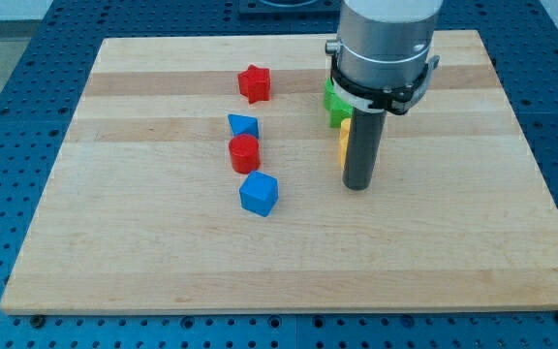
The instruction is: Nudge the yellow heart a bit left
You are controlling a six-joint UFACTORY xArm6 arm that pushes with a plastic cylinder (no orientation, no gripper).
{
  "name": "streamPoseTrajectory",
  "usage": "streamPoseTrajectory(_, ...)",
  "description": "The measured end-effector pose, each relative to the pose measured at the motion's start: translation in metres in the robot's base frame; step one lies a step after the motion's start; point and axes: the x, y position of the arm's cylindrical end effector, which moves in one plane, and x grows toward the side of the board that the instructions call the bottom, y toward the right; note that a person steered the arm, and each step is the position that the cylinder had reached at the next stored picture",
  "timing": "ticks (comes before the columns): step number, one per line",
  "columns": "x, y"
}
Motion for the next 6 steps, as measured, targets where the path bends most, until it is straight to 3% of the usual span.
streamPoseTrajectory(3, 0.004, 0.019)
streamPoseTrajectory(6, -0.074, 0.044)
